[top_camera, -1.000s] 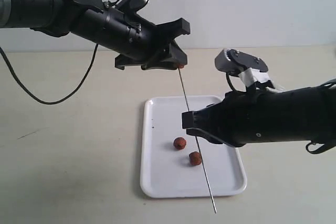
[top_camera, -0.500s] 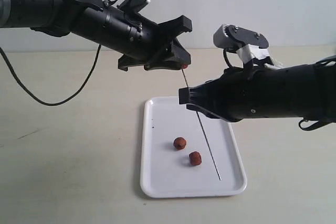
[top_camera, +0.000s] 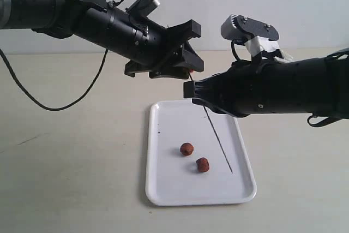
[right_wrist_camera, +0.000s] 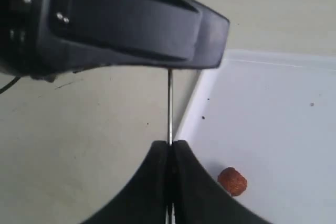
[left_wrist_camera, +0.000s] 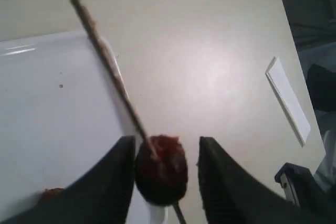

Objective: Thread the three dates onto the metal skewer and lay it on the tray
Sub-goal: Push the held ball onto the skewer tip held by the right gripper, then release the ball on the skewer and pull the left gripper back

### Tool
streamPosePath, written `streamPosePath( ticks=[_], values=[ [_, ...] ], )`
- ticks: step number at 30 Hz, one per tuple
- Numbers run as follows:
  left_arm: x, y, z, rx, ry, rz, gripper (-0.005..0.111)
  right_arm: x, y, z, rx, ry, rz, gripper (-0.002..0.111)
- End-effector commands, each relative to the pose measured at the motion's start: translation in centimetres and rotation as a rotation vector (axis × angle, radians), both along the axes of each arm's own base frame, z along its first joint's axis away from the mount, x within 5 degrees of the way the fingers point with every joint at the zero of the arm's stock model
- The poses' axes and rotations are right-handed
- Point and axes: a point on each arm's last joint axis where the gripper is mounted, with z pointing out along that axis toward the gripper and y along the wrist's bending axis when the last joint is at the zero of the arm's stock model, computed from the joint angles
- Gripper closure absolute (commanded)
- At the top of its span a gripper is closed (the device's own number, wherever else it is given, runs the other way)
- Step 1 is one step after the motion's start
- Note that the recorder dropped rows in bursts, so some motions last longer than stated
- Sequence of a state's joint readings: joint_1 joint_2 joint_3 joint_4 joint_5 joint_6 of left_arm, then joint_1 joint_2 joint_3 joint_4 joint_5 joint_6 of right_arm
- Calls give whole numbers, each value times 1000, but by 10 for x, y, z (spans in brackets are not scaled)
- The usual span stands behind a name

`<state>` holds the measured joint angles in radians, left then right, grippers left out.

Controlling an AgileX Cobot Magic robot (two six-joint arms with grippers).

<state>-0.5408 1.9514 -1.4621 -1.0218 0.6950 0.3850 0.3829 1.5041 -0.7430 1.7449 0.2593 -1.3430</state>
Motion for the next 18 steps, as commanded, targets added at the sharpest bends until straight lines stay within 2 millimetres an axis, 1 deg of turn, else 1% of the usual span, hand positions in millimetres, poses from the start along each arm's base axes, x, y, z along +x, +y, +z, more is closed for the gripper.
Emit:
streamPosePath(
  ticks=[1,3,6,11,15,18],
  values=[
    [-4,-3,-3,5,-3,-24,54,2,1,4,-7,-22,8,108],
    [-2,-2,-1,6,-24,-15,51,2,1,4,-7,-22,8,108],
    [0,1,3,7,-58,-16,52,3,-2,2,-27,-20,-14,108],
    [-2,6,15,14,-116,-33,52,1,-17,-12,-148,1,-124,108],
    [-5,6,16,29,-117,-62,52,-2,-29,-19,-245,2,-189,108],
    [-8,7,11,80,-116,-116,52,-9,-30,-19,-233,6,-186,108]
  ],
)
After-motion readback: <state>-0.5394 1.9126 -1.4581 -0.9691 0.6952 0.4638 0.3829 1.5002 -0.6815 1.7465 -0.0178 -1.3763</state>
